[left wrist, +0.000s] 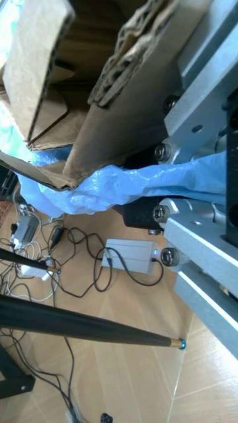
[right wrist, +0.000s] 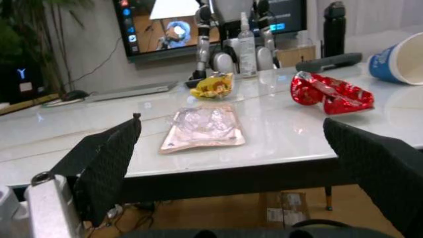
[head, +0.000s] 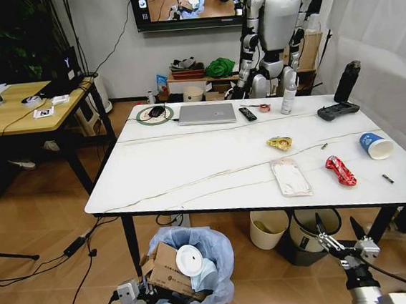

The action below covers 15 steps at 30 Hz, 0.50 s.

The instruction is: Pick up the trash bin and place the trash from the table into it.

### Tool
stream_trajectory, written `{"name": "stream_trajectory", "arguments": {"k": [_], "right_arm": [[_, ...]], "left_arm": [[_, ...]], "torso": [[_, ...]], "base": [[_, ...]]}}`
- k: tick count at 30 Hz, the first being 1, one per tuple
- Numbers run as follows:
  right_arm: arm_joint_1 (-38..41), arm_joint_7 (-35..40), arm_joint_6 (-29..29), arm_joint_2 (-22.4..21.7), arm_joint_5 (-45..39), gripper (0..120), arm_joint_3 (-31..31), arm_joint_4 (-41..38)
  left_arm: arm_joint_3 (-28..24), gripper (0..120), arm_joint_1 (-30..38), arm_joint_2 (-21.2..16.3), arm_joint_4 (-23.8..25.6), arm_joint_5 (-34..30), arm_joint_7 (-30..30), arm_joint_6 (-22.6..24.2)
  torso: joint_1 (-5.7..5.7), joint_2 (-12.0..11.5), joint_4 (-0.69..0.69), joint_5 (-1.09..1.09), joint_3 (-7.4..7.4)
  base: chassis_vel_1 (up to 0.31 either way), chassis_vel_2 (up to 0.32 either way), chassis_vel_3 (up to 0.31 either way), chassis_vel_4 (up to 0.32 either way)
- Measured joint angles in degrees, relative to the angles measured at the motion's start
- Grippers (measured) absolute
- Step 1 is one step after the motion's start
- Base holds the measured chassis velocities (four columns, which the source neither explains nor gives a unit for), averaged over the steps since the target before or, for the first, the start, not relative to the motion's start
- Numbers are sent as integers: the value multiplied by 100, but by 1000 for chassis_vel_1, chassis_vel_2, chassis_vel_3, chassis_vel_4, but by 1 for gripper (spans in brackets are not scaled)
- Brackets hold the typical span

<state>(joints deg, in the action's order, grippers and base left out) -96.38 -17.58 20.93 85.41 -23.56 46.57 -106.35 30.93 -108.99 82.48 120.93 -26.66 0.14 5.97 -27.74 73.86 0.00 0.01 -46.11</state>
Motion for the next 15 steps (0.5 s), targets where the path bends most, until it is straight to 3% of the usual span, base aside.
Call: {"name": "stream_trajectory", "arguments": {"k": [12,15], "right_arm": [[77,448,-397,-1023,-100,100,-557,-335],[269,749,-583,-1539,-44,100,-688,-479]], "left_arm": [[56,0,-8,16,8,2,-8,6],[73,0,-4,11,17,24,-41,62]], "torso": [[0,0,0,-1,0],[0,0,0,0,0]], "base": [[0,0,0,0],[0,0,0,0]]}}
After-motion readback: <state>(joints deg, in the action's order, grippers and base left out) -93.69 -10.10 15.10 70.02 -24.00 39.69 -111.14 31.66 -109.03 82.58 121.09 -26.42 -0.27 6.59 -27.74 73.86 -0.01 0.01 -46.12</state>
